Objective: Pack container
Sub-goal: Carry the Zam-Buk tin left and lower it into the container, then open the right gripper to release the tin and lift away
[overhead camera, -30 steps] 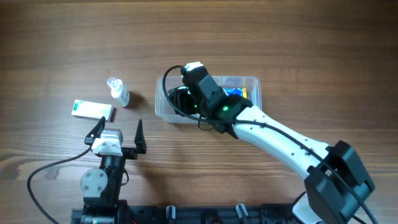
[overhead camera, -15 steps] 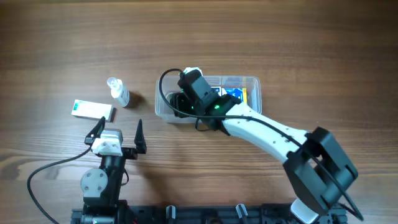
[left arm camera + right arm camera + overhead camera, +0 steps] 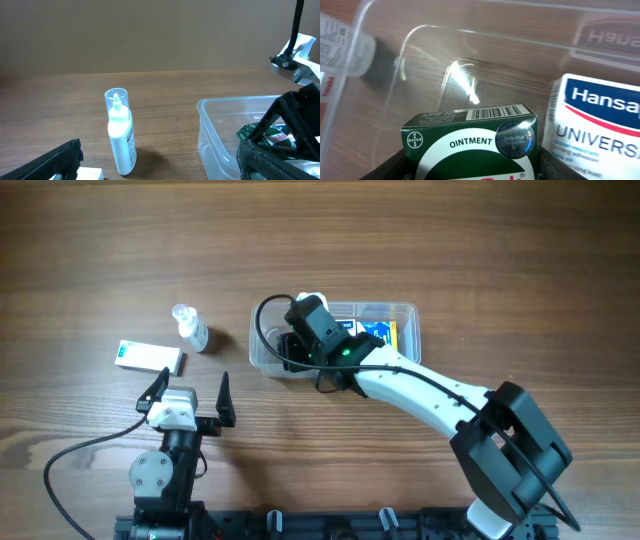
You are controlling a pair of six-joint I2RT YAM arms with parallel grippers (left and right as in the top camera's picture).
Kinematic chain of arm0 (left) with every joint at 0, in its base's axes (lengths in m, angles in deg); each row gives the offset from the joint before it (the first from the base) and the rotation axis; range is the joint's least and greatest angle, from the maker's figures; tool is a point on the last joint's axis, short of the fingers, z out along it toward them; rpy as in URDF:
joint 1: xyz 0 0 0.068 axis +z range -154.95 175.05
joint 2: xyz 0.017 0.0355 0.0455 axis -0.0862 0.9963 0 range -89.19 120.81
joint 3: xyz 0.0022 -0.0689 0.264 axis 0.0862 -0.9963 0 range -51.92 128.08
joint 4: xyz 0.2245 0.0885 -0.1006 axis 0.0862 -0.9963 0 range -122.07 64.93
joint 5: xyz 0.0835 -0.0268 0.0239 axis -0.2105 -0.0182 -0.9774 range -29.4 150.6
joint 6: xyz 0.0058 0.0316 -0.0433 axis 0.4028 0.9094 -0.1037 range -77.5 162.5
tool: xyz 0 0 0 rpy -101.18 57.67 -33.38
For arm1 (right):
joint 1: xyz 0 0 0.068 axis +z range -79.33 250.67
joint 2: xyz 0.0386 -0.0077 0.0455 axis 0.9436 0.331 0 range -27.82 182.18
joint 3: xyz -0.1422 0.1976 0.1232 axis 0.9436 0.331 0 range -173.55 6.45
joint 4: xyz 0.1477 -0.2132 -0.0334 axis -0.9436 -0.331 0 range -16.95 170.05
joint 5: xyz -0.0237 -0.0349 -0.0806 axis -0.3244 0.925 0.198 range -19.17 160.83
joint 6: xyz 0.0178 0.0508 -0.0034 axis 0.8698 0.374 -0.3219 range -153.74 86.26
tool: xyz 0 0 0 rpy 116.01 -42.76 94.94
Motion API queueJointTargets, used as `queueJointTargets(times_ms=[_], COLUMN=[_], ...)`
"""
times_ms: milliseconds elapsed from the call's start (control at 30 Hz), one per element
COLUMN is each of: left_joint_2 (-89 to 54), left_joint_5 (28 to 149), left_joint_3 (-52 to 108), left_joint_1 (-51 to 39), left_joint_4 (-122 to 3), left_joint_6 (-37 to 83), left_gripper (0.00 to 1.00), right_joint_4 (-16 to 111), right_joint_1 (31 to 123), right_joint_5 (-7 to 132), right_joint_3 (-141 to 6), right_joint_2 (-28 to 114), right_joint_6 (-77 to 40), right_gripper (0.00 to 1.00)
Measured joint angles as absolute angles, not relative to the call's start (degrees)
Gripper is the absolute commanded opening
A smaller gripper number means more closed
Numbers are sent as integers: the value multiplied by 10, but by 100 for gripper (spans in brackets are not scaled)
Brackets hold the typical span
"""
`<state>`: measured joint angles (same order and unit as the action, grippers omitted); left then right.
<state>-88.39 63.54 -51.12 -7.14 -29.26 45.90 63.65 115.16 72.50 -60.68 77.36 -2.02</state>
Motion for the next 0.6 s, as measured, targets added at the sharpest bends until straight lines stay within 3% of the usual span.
queueJointTargets(times_ms=[133,267,367,600], left_joint_2=[-884,-884,-884,-884], left_joint_5=[635,635,635,635], left_joint_3=[-511,-511,-511,-511], left_joint_1=[-71,-71,-71,-71], left_joint_4=[-293,-293,-293,-293], left_joint_6=[459,459,459,459], left_gripper=[100,100,100,100], right_joint_4=[634,634,635,637], right_joint_1=[1152,1152,1152,1152], right_joint_5=[735,738,739,739], right_joint_3=[-607,-607,-607,-607], right_joint_2=[774,774,774,774], right_joint_6=[-20,-18,-17,-16], right_gripper=[64,94,98,95])
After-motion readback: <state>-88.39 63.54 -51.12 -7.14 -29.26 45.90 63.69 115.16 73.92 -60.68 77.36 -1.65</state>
